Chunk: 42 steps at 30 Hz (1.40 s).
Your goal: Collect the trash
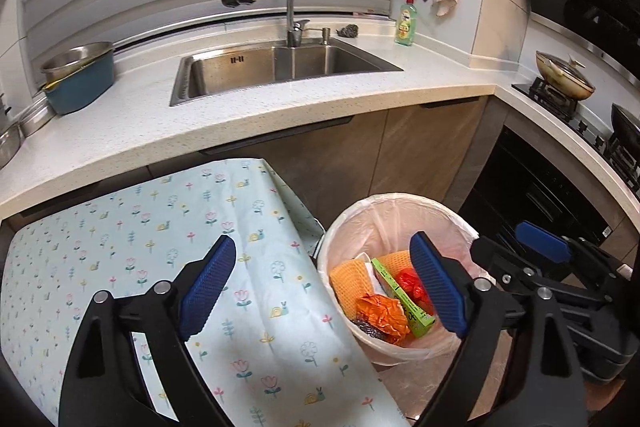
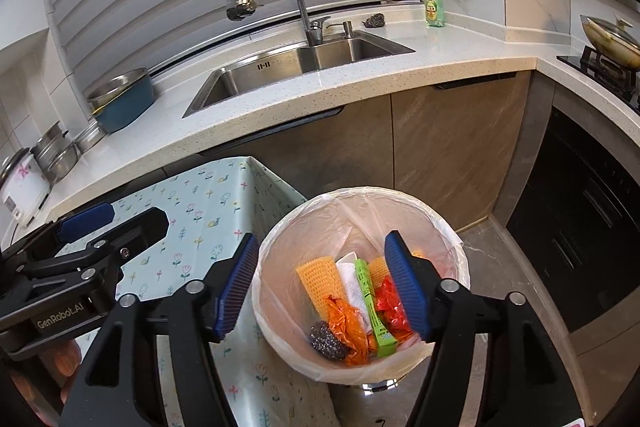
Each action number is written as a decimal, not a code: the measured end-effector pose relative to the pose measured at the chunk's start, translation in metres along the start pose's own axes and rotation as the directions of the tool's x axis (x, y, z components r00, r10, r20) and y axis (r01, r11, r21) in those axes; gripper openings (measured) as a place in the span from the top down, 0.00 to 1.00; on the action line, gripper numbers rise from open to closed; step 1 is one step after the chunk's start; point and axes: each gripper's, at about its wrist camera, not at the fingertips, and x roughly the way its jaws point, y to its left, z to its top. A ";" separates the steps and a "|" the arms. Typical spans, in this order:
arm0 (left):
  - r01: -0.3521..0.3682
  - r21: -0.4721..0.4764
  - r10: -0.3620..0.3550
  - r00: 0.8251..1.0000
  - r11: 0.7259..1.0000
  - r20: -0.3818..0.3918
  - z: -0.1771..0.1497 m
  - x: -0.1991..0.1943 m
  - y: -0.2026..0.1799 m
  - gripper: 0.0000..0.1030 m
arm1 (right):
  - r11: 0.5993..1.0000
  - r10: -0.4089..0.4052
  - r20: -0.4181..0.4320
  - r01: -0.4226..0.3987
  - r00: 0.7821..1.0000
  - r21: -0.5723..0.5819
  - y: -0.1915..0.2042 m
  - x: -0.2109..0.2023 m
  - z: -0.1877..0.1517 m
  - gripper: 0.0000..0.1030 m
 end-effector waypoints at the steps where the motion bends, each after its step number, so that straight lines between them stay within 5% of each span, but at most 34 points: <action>1: -0.006 0.001 0.006 1.000 1.000 0.004 -0.001 -0.004 0.002 0.18 | 1.000 -0.002 0.002 0.002 1.000 -0.004 0.002 -0.003 -0.001 0.34; 21: -0.096 -0.031 0.097 0.995 0.995 0.033 -0.028 -0.074 0.023 0.13 | 0.997 -0.052 0.020 0.053 0.998 -0.059 0.027 -0.065 -0.023 0.16; 23: -0.106 -0.034 0.107 0.994 0.994 0.029 -0.033 -0.079 0.026 0.11 | 0.997 -0.046 0.016 0.047 0.999 -0.060 0.029 -0.069 -0.027 0.05; 42: -0.193 -0.071 0.193 0.981 0.979 -0.010 -0.072 -0.116 0.035 0.10 | 0.990 -0.028 0.005 0.028 1.000 -0.138 0.049 -0.096 -0.062 0.06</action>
